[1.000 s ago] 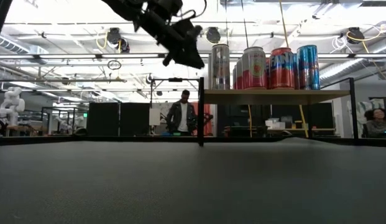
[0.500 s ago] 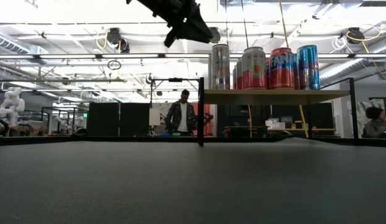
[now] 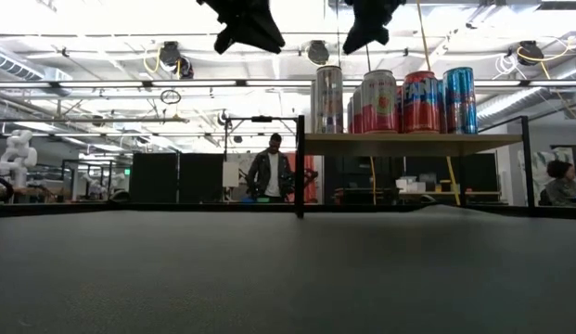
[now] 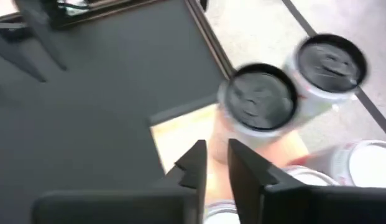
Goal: Place canned beverage on shelf
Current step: Put the top white yellow soda can on the shelf aligned with the other white yellow soda can
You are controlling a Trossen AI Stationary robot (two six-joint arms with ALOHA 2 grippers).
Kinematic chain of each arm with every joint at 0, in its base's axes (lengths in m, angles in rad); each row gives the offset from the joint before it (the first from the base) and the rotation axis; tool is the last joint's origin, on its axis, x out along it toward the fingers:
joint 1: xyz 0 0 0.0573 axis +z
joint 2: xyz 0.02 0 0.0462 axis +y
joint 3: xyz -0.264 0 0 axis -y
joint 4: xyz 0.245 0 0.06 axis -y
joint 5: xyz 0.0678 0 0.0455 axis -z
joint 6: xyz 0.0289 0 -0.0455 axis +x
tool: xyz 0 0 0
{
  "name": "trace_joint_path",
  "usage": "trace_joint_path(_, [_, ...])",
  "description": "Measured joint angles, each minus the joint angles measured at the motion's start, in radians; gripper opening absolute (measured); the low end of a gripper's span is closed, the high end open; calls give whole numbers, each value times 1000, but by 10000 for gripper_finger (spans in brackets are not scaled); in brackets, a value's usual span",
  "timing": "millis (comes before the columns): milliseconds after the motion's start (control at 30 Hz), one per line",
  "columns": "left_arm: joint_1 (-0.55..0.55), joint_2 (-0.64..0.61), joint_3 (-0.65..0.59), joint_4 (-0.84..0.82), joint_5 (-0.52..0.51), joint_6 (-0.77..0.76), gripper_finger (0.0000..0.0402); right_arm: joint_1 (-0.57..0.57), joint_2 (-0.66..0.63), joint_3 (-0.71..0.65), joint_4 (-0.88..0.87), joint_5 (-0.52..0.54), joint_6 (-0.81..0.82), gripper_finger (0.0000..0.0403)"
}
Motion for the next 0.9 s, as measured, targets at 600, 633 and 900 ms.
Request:
trace_joint_path(600, [6, -5, -1, -31, 18, 39, 86, -73, 91, 0, -28, -2, -14, 1])
trace_joint_path(633, [6, -5, -1, -31, 27, 39, 86, -73, 95, 0, -28, -2, -4, 1])
trace_joint_path(900, [6, -5, -1, -35, 31, 39, 86, -73, 101, 0, -23, -2, 5, 0])
